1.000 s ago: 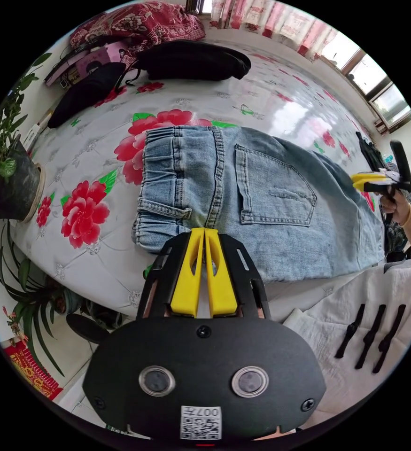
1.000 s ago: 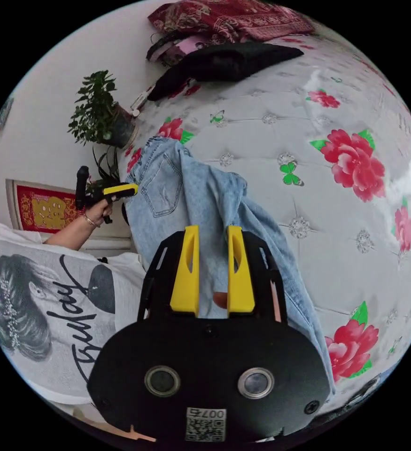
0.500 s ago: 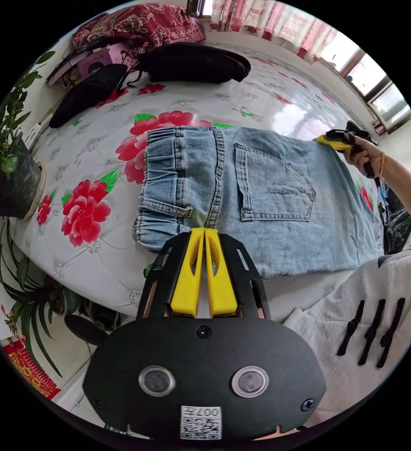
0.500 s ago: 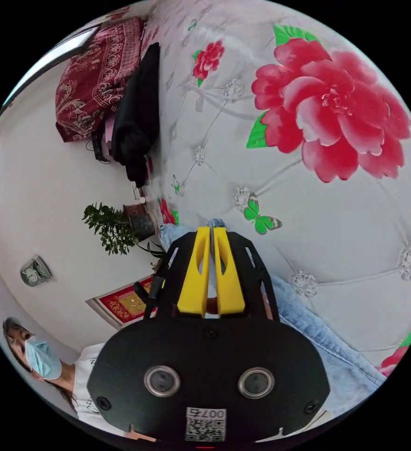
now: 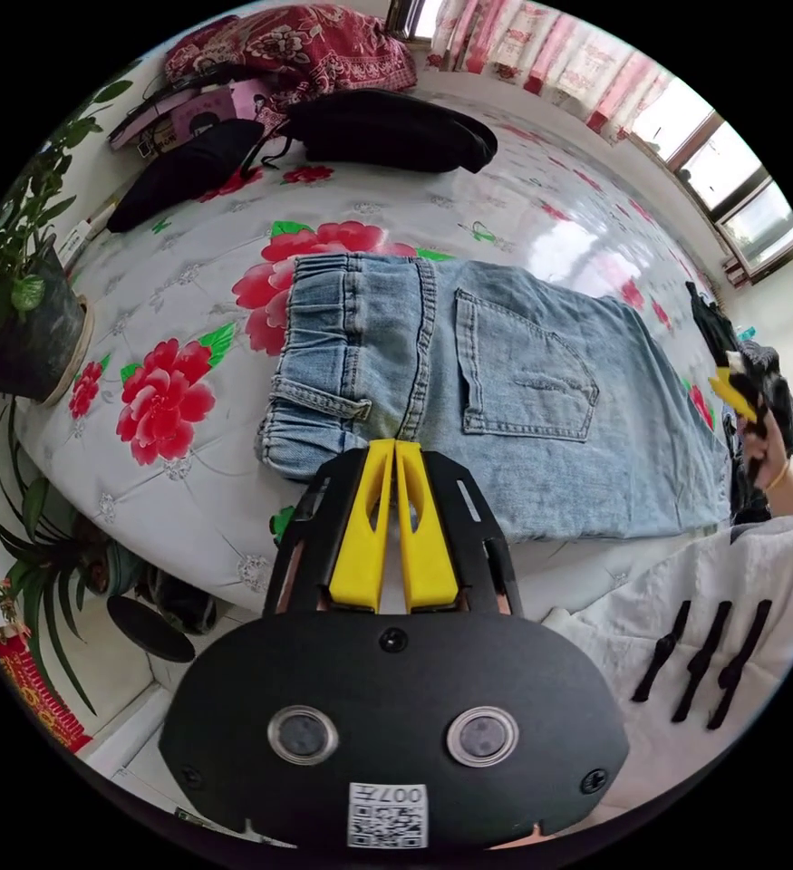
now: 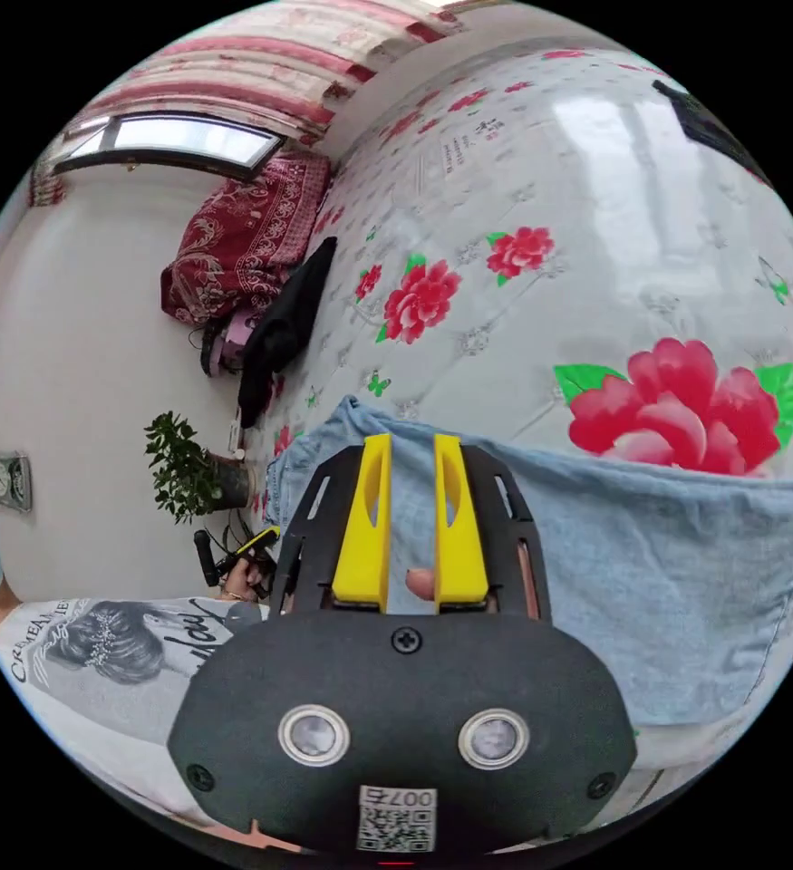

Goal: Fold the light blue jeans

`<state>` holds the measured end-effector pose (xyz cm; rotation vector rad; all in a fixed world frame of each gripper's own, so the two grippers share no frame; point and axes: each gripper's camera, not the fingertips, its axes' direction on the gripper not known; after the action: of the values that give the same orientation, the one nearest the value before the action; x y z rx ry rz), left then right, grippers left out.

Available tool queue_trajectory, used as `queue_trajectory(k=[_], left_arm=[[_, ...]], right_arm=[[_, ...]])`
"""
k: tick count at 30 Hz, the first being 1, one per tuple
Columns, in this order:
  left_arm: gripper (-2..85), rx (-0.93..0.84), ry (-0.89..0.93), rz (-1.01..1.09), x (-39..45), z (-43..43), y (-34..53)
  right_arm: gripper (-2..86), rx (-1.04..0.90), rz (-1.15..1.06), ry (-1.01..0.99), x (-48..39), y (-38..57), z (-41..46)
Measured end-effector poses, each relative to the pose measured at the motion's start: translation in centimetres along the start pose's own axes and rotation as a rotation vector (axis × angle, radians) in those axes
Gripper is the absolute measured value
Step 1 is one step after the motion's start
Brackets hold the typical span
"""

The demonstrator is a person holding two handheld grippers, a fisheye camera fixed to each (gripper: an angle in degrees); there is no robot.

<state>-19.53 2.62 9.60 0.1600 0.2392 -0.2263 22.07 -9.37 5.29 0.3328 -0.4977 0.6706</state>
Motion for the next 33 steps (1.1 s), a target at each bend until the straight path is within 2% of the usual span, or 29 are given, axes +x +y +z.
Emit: queue_trajectory(k=[5,9,17,20,23,25,29,30,33], left_arm=[[-1.0,0.147,0.192,-0.101,-0.9,-2.4,0.8],[-0.9,0.177,0.3,-0.19,-1.9,-2.4,1.1],[0.3,0.174,0.349,-0.277,-2.7,-2.5,2.0],[4.0,0.192,0.367,-0.343,-3.7,-2.7,3.1],[6.1,0.227,0.412,-0.447,-5.4,-3.0,4.6],[6.8,0.249,0.435,-0.508,-6.5,-3.2,5.6],[7.9,0.277,0.468,-0.631,-9.0,-3.1,7.6],[8.3,0.285,0.484,-0.657,-9.5,-2.9,7.9],[9.1,0.306,0.525,-0.71,-10.3,-2.3,8.2]], right_arm=[[6.4,0.345,0.33,0.142,7.7,15.5,-11.6],[8.1,0.533,0.559,0.056,12.7,25.7,-14.8],[8.9,0.654,0.571,-0.025,13.6,27.3,-10.6],[6.8,0.72,0.613,-0.039,12.9,26.1,-9.4],[2.8,0.705,0.641,-0.171,11.7,23.5,-8.9],[1.4,0.68,0.491,-0.169,7.7,20.6,-9.8],[0.4,0.434,-0.159,0.037,-10.3,12.9,-9.6],[0.4,0.37,-0.353,0.081,-15.8,12.1,-8.3],[0.7,0.164,-0.732,0.107,-26.8,12.1,-1.9]])
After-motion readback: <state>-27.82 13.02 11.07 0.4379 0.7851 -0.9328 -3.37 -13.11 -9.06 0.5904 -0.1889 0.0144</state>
